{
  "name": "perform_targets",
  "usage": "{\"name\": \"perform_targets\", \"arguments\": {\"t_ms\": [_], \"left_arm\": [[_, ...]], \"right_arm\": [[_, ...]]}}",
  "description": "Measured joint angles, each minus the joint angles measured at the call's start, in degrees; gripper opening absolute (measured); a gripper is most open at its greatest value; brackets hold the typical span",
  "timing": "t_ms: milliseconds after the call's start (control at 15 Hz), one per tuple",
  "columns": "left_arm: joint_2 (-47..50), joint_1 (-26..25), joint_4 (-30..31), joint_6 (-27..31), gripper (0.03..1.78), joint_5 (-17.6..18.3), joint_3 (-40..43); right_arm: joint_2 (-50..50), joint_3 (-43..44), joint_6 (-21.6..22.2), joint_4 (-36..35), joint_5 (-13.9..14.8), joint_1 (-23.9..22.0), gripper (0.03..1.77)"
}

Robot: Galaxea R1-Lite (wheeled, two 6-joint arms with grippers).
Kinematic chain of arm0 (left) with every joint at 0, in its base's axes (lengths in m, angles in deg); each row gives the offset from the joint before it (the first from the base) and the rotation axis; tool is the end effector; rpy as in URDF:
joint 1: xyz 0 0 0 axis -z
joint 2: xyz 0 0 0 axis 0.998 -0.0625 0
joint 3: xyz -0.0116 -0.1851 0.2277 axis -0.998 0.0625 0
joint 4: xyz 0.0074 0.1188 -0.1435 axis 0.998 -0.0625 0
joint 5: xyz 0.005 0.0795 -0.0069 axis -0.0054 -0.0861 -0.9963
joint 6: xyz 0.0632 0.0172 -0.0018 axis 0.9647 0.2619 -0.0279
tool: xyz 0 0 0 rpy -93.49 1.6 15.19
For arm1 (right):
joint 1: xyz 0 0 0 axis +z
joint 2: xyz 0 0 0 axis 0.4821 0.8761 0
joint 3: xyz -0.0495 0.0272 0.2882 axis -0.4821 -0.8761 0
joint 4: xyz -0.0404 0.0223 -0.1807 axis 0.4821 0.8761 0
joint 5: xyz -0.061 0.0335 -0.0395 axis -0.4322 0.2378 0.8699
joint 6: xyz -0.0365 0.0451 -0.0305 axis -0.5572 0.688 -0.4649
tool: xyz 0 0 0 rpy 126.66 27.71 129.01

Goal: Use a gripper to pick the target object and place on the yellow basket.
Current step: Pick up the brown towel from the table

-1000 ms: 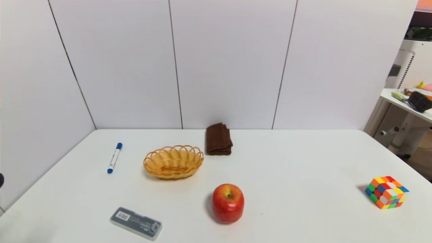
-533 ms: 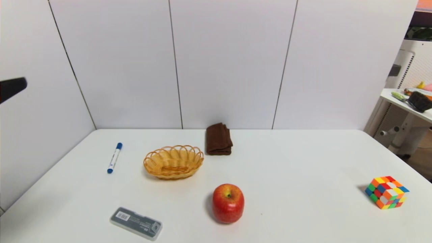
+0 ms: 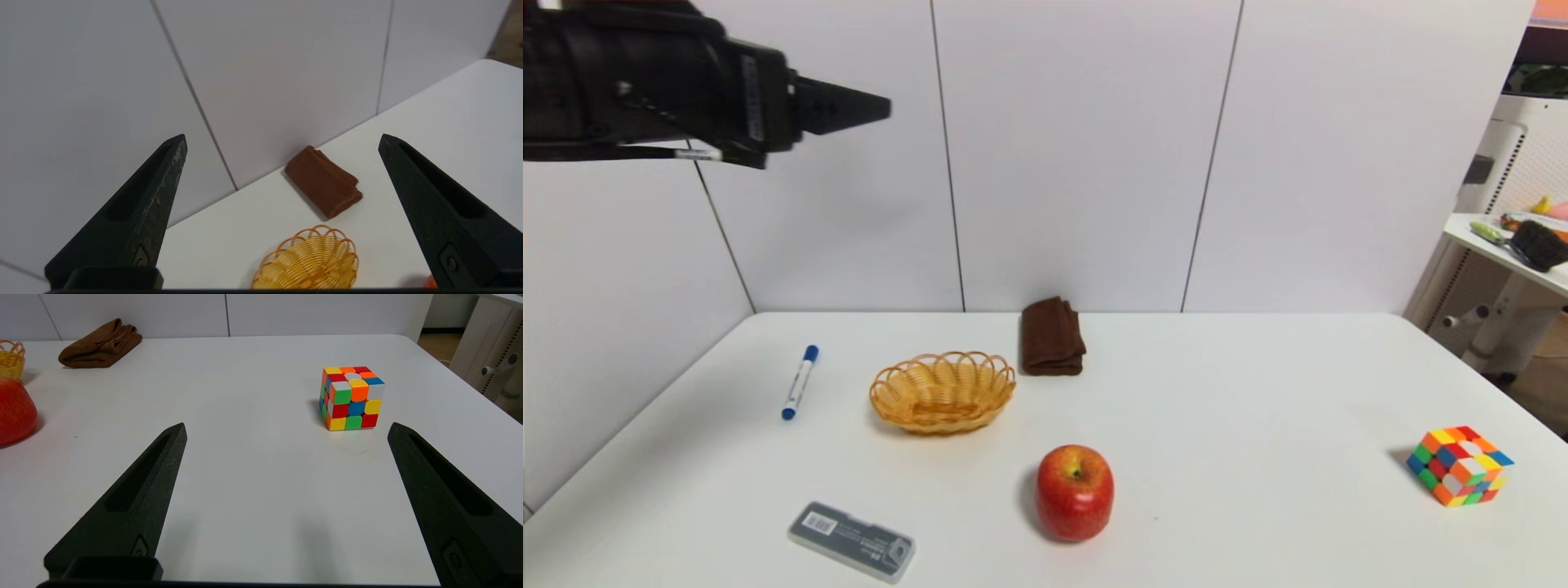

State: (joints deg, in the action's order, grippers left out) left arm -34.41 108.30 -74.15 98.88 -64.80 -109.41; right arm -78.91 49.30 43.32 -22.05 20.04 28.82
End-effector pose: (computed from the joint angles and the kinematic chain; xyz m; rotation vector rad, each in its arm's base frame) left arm 0.2662 -0.1147 0.3602 0.1820 0.0281 -0.4978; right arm 0.0224 -0.0006 0.0751 0.0123 0.0032 -0.0093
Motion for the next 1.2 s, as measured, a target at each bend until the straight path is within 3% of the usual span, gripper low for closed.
{"name": "perform_targets", "arguments": {"t_ms": [533,1000,1200], "left_arm": [[-15.9,12.5,-13.9,-0.2,1.69,-0.1,-17.1],[-26.4,15.1,-13.5,-0.2,1.69,-0.8,-25.3],[-31.9,15.0,-8.0,-2.6,1.69,-0.8,-26.8]], "right_arm": [[0.0,0.0,0.0,0.0,0.0,0.0,1.70],[0.0,0.0,0.0,0.0,0.0,0.0,1.70],[0.0,0.0,0.0,0.0,0.0,0.0,1.70]]}}
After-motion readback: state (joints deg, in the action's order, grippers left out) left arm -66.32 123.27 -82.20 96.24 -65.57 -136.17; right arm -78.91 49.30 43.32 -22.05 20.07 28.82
